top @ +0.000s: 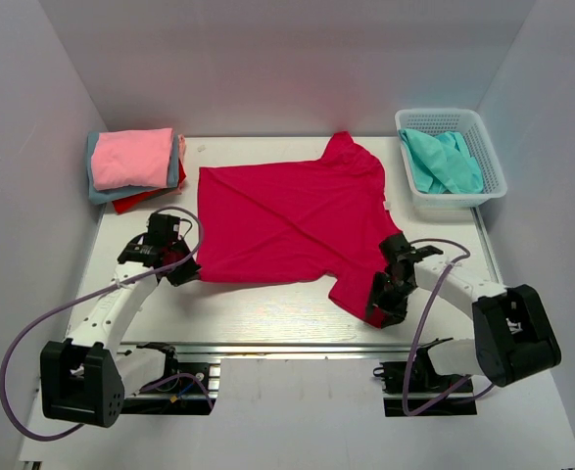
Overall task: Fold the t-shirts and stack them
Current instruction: Grap the side of the flattened tshirt closest away from the robot with both arms, then fold the flattened tshirt in 1/3 of the way
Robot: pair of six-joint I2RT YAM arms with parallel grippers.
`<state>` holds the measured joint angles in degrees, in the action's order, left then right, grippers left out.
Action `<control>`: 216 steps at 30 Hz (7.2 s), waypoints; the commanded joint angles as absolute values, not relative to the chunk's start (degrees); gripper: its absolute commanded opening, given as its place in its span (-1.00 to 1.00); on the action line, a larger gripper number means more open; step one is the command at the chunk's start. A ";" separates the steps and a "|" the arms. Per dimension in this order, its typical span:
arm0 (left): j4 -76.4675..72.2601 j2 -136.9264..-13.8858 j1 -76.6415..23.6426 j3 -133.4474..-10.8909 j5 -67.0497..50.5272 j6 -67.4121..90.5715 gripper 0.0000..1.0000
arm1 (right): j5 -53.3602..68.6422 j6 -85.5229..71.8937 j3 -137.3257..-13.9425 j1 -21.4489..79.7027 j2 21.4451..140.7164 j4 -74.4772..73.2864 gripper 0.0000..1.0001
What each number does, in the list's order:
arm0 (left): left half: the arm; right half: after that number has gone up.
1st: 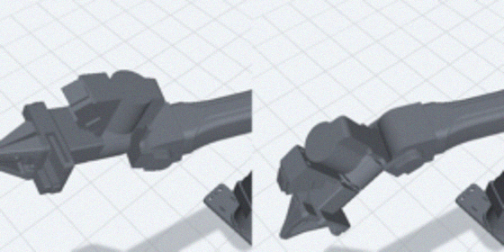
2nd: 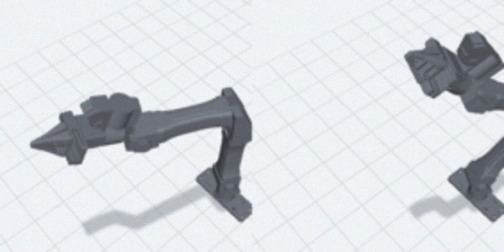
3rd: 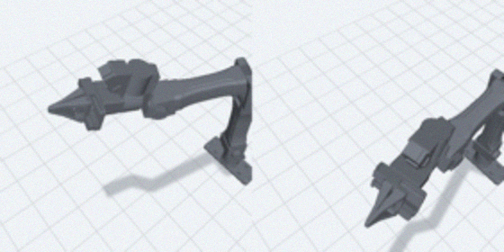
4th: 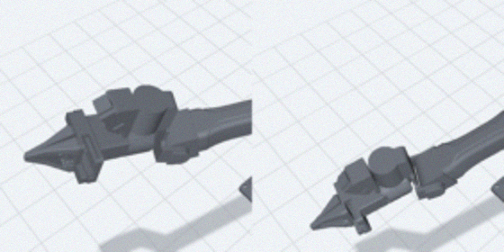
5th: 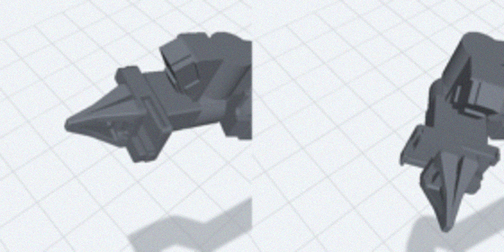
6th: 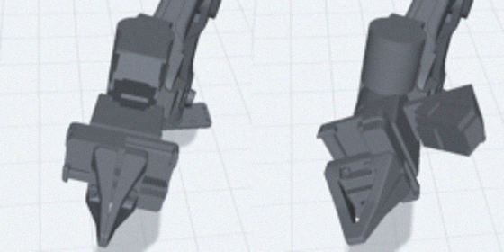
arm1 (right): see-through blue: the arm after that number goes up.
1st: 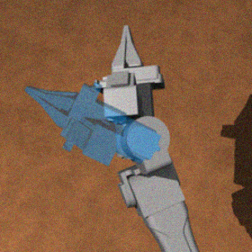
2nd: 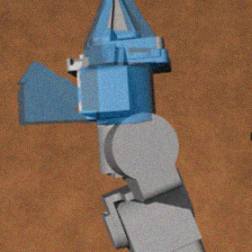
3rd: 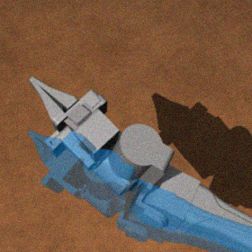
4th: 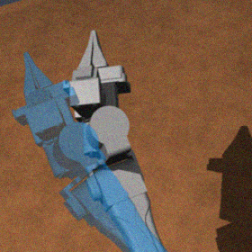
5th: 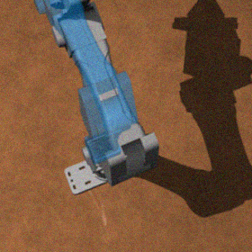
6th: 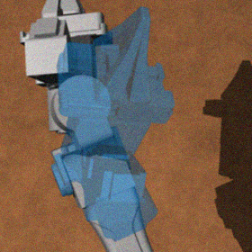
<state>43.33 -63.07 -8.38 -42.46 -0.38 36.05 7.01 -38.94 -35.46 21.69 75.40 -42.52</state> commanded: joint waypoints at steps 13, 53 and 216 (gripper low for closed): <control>48.78 -61.44 -7.91 -42.01 0.35 35.42 -1.00 | -2.71 -40.52 -38.93 22.23 53.01 -42.62 -1.00; 43.34 -91.49 -5.63 -68.46 12.48 38.50 -1.00 | -16.00 -32.00 -59.74 17.41 79.09 0.27 -1.00; 32.08 -112.24 -6.86 -70.05 5.44 21.09 0.99 | -20.53 -9.06 -57.57 12.92 97.47 -10.89 -1.00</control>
<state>28.69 -108.97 -7.62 -71.37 3.31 21.43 -14.39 -10.26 -54.89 12.93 98.35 -9.52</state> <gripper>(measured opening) 0.995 0.008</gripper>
